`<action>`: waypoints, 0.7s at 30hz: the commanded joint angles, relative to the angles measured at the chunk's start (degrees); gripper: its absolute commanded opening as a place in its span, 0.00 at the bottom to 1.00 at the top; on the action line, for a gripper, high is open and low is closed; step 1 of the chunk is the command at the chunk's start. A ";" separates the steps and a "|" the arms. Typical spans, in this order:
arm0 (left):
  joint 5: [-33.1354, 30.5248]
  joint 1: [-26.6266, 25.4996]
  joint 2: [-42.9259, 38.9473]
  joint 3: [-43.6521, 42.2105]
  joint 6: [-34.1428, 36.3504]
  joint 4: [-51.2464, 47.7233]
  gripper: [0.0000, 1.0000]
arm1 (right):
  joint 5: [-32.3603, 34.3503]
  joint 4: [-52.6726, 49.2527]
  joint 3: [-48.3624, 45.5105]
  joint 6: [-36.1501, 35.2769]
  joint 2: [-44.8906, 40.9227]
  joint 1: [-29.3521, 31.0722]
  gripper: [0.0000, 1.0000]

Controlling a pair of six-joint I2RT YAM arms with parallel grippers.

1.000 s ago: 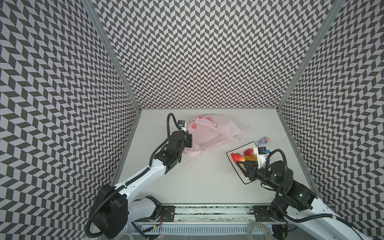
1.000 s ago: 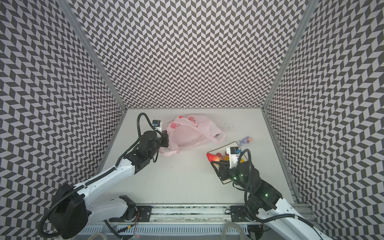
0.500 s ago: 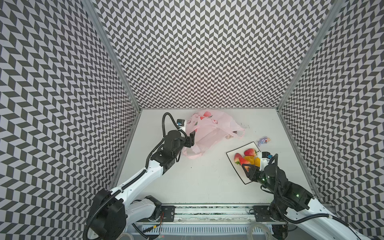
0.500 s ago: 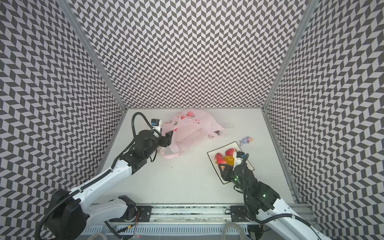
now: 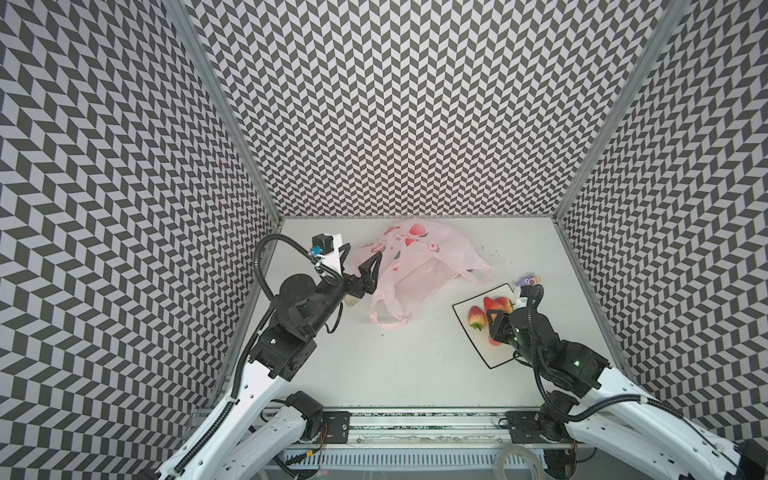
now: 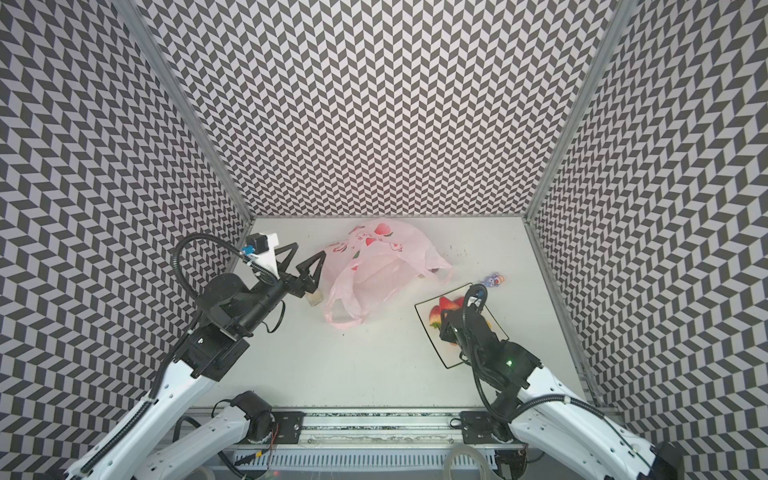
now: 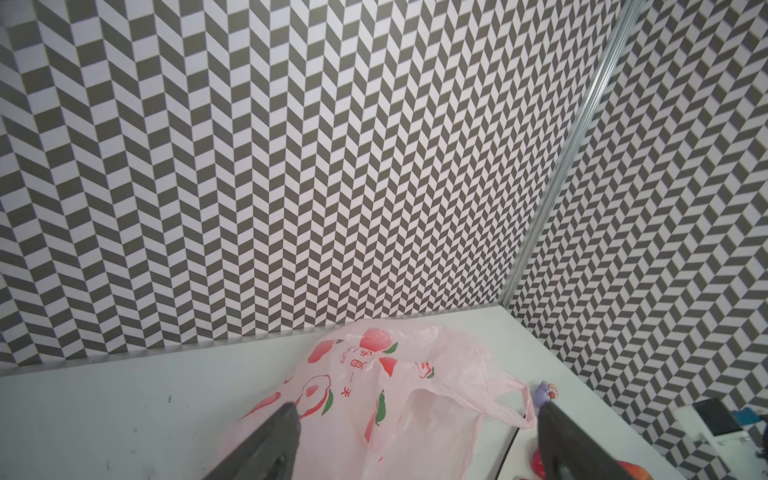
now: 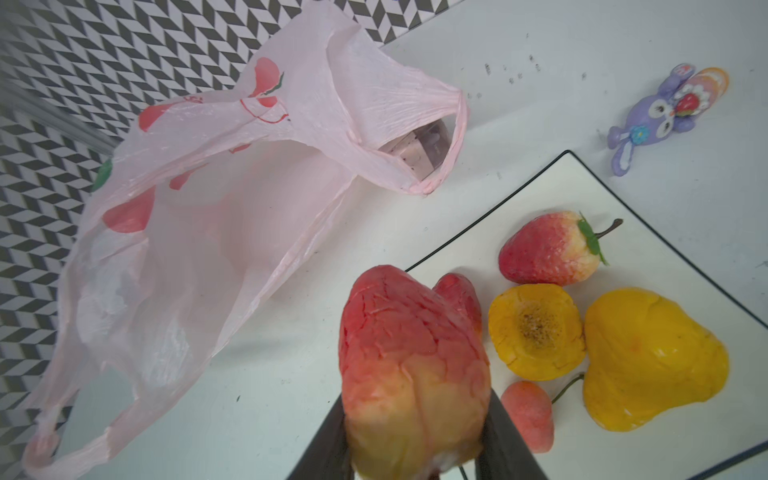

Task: Take the fake fruits out of the plastic bag
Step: 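Carry the mango-like fruit to the plate while the left gripper releases the bag handle, then lower the mango-like fruit onto the plate while the left arm draws back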

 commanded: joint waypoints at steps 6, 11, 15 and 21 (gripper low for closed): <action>-4.12 0.38 -9.99 -8.90 -7.28 -4.68 0.87 | 1.77 1.45 1.49 -3.21 0.33 -6.99 0.30; -4.98 0.38 -13.57 -10.43 -8.61 -6.85 0.86 | -1.28 3.13 5.02 -11.82 7.82 -9.57 0.29; -5.48 0.38 -14.64 -10.45 -8.33 -7.77 0.86 | -1.12 1.11 8.25 -15.49 16.05 -9.77 0.29; -5.34 0.38 -16.64 -10.44 -8.24 -8.44 0.86 | -2.67 -0.33 11.32 -18.89 23.79 -9.83 0.28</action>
